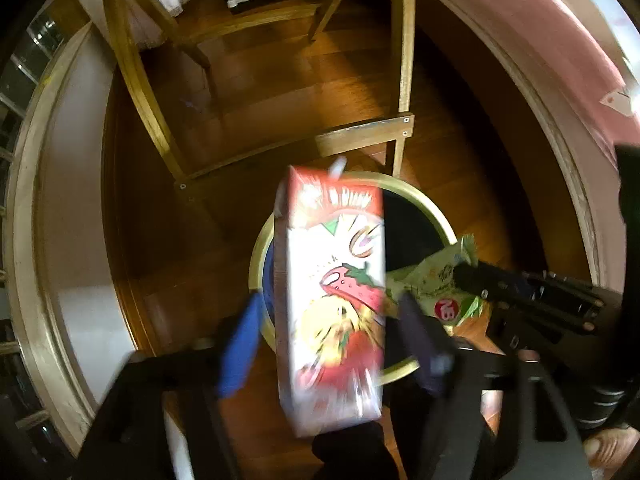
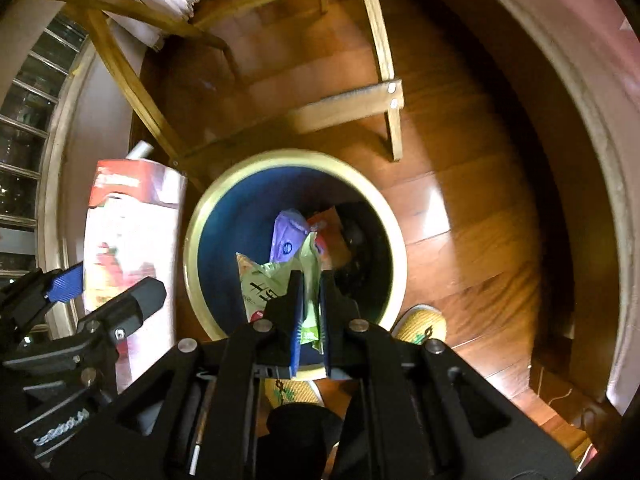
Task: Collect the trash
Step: 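Open both tools to drop the carton and packet into the bin, then raise both tools back toward the table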
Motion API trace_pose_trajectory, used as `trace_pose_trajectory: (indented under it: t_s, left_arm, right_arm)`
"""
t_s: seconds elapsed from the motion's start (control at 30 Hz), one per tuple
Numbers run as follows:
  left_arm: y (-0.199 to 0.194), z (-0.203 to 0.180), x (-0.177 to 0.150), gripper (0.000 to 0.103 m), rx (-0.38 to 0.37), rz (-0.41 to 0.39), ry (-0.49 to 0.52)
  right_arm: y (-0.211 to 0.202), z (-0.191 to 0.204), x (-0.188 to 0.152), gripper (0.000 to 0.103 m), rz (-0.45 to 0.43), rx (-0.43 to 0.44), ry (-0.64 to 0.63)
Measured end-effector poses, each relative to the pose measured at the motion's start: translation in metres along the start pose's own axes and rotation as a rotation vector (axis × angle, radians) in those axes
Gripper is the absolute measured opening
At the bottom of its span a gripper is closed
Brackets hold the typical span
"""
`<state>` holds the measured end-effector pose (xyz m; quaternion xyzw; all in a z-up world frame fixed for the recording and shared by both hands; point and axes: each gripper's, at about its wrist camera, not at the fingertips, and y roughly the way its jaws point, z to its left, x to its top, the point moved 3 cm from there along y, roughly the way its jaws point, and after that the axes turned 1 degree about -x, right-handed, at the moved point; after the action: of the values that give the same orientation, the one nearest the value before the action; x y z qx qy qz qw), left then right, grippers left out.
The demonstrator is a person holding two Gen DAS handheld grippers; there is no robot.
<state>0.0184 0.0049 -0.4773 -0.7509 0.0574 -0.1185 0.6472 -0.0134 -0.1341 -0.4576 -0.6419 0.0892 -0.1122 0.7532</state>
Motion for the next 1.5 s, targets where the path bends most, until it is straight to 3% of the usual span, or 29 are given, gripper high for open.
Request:
trace_pose_trajectory:
  t_s: [0.13,0.2,0.27,0.3,0.47,0.67,1.13,1.5]
  left_arm:
    - [0.011,0.006,0.001,0.088,0.014,-0.002,-0.009]
    - [0.011,0.009,0.001,0.088,0.020,-0.006,-0.012]
    - [0.005,0.011,-0.001,0.088,0.025,-0.019,-0.020]
    - [0.001,0.012,-0.001,0.088,0.026,-0.024,-0.025]
    - [-0.035,0.020,-0.001,0.088,0.035,-0.058,-0.042]
    - [-0.111,0.023,0.000,0.088,0.031,-0.097,-0.067]
    - [-0.358,0.006,0.019,0.088,0.006,-0.328,0.004]
    - [-0.485,-0.001,0.045,0.088,-0.001,-0.477,0.059]
  right_arm:
    - [0.021,-0.004,-0.001,0.008,0.026,0.004,0.018]
    - [0.025,-0.005,-0.003,0.014,0.036,0.010,0.027]
    - [0.024,-0.005,-0.005,0.046,0.036,0.021,0.033]
    - [0.022,-0.004,-0.005,0.051,0.033,0.027,0.034]
    - [-0.001,0.002,-0.004,0.052,0.027,0.038,0.041]
    - [-0.064,0.011,-0.001,0.052,0.012,0.043,0.048]
    - [-0.293,0.055,0.012,0.052,-0.124,0.101,0.027]
    - [-0.423,0.089,0.032,0.052,-0.254,0.102,-0.024]
